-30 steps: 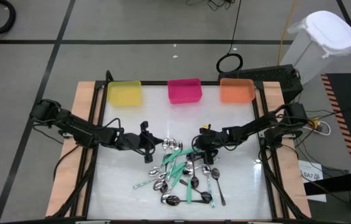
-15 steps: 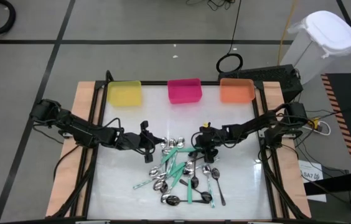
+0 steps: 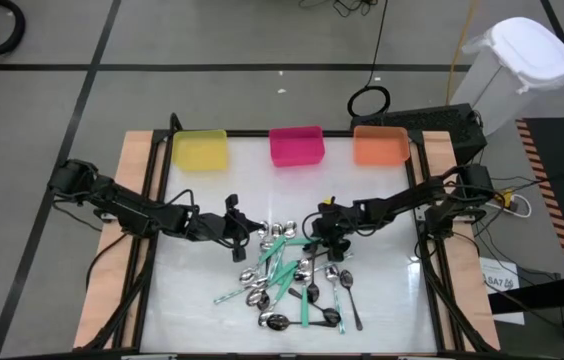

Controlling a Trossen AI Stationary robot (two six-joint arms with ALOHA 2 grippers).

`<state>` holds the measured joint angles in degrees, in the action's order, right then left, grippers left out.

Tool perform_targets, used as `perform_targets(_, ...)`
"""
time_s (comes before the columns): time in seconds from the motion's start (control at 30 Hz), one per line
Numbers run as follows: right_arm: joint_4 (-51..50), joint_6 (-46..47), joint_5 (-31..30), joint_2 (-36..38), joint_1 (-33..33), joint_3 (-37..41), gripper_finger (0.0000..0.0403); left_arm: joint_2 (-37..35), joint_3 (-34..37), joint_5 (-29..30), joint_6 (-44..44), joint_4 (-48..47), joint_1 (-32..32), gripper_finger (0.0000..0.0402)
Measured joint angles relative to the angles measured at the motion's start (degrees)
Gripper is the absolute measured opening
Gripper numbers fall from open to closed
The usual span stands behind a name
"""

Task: Sort silverware by color (type)
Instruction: Put the light green spoon into the yellow bin

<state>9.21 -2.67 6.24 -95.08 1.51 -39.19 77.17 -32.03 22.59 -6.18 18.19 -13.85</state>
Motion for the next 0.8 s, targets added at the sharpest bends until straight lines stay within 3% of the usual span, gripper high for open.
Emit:
perform_targets(0.43,-13.3,0.4,-0.6,1.7,0.4,-8.3,0.0082,0.0,0.0,0.0,-3.2,-0.4,-1.7,0.0001)
perform_targets(0.8,-25.8,-0.2,-6.3,1.8,3.2,-14.4,0.0083,0.0,0.0,0.0,-5.2,-0.4,-2.9,0.0001)
